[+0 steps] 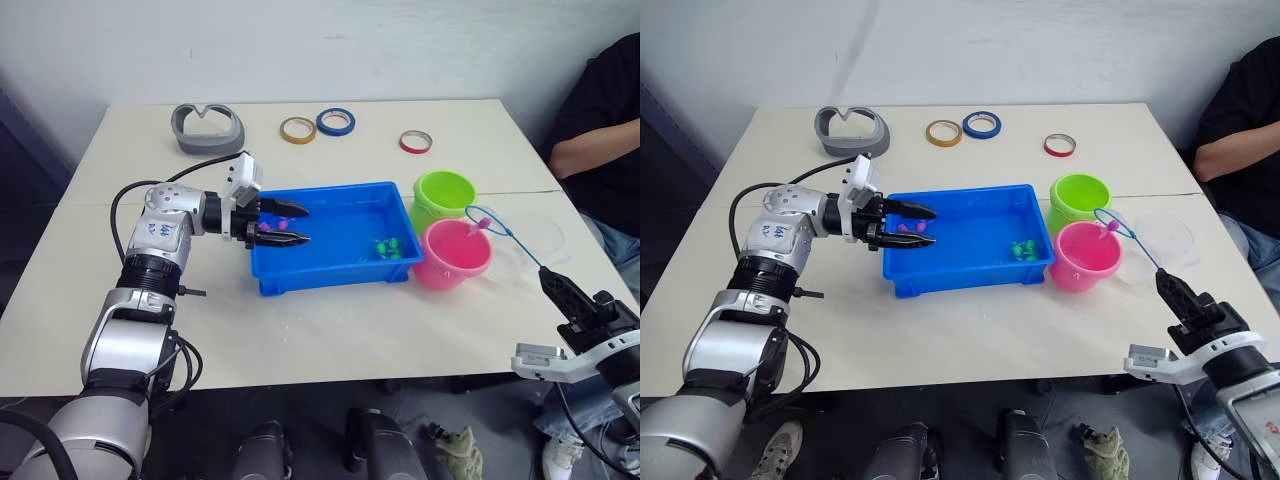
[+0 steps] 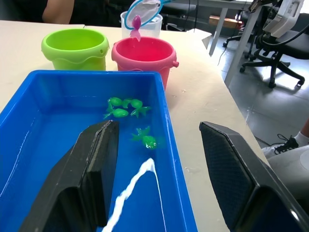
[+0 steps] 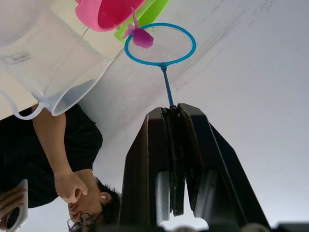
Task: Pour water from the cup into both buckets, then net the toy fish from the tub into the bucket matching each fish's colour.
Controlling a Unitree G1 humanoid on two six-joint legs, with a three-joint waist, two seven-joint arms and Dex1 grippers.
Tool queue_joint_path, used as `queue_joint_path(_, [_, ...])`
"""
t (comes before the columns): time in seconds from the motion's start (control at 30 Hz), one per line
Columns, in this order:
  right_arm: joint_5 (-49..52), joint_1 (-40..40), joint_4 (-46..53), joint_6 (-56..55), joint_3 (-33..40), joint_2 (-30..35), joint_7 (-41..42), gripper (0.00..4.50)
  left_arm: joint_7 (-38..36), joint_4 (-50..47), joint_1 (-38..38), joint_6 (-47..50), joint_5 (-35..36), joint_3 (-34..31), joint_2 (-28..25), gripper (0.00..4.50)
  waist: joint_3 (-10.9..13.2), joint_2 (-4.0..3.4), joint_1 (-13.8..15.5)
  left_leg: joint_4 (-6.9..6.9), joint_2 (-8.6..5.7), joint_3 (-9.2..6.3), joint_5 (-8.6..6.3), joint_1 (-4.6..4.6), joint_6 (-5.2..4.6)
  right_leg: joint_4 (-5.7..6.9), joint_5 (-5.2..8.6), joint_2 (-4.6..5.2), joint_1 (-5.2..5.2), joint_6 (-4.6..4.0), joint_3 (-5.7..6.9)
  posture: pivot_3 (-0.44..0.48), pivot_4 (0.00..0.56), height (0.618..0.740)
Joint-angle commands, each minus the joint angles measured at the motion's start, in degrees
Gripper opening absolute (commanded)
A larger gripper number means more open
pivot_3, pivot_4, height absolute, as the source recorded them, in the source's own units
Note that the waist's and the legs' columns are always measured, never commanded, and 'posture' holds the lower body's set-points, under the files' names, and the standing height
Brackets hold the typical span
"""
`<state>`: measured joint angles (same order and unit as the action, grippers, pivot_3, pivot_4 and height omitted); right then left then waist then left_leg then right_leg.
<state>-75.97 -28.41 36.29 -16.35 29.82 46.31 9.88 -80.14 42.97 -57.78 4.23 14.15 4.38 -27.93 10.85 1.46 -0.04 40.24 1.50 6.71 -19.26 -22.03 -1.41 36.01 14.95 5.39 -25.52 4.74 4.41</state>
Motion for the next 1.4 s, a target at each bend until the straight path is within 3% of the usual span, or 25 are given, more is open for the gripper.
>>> queue_joint_path(0.03, [-2.60,0.16,0.98,0.68,0.37,-0.64,-1.55,0.00,0.06,-1.19,-0.56,-0.85,0.00,-1.14,-0.40,2.97,0.00,0.00,0.01,0.00,0.00,0.00,0.00,0.00,0.00,0.00,0.00,0.00,0.00,0.00,0.00,0.000,0.150,0.713])
queue_joint_path(0.6, [-8.58,-3.02,1.64,1.23,-1.68,-4.40,-7.26,0.00,0.02,-0.31,-0.83,-1.92,-0.24,-1.15,-0.07,2.97,0.00,0.00,-0.01,0.00,-0.01,0.01,0.00,0.00,0.00,0.01,0.00,0.00,0.00,0.00,-0.01,0.000,0.150,0.713])
queue_joint_path(1.4, [-8.09,-1.93,3.40,1.30,-2.70,-6.62,-6.85,0.00,0.60,-1.57,0.16,-1.23,0.05,-1.43,-0.48,2.97,0.00,0.00,-0.04,0.00,0.00,0.01,0.01,0.03,0.02,0.05,0.00,-0.02,0.01,-0.01,-0.02,0.000,0.150,0.713])
